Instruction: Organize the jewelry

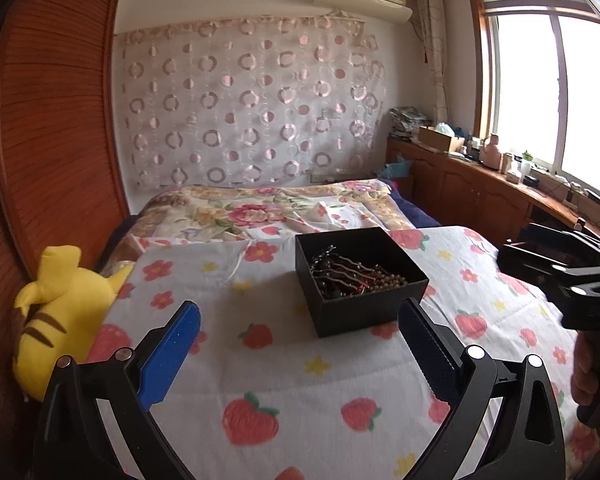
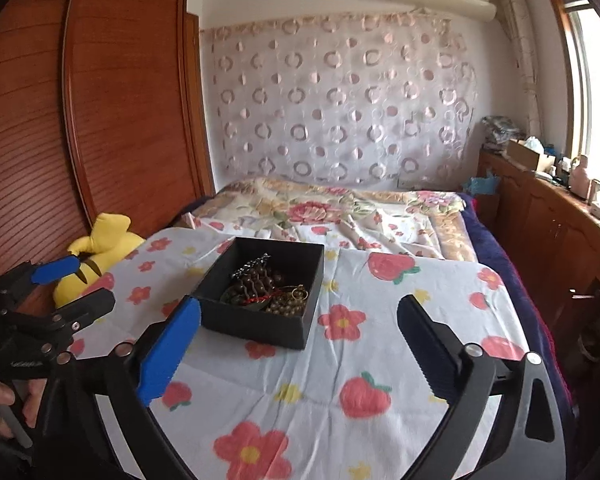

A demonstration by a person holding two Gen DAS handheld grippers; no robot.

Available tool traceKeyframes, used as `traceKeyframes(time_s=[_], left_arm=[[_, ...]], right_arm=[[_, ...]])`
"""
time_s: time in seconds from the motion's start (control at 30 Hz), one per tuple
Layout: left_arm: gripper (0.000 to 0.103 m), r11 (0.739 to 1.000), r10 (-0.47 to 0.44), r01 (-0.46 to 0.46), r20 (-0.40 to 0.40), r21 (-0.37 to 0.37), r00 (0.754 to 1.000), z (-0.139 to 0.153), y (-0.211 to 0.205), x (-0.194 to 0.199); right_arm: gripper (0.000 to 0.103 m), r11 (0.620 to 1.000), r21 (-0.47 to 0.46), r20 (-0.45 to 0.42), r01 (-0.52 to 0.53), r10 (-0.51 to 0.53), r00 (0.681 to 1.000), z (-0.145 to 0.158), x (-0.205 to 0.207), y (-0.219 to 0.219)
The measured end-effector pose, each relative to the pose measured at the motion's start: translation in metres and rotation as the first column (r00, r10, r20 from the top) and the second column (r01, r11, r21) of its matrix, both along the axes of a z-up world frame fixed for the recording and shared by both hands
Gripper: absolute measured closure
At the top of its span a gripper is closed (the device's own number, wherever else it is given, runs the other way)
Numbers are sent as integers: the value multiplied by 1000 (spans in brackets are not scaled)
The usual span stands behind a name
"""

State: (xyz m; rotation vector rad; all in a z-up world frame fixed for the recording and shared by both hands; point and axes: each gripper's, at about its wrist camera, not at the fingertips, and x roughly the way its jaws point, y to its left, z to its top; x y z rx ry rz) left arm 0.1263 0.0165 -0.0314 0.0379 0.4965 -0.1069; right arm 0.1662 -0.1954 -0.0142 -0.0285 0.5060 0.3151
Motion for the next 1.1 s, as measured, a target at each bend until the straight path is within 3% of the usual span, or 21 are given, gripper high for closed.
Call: traceKeyframes(time_s=[0.2,0.47,1.1], left_arm=[[7,999,37,-37,-7,19,999,1,-3,-32],[7,1000,26,-26,-19,5,999,1,-6,-66],[7,999,39,-39,-17,-16,999,-1,-7,-76]], right_arm=[[2,999,7,15,47,-47,999,-2,-45,-11],[2,994,-12,15,107,-107,994,-15,-76,-13],[2,994,0,17,111,-111,994,-20,-85,-10]])
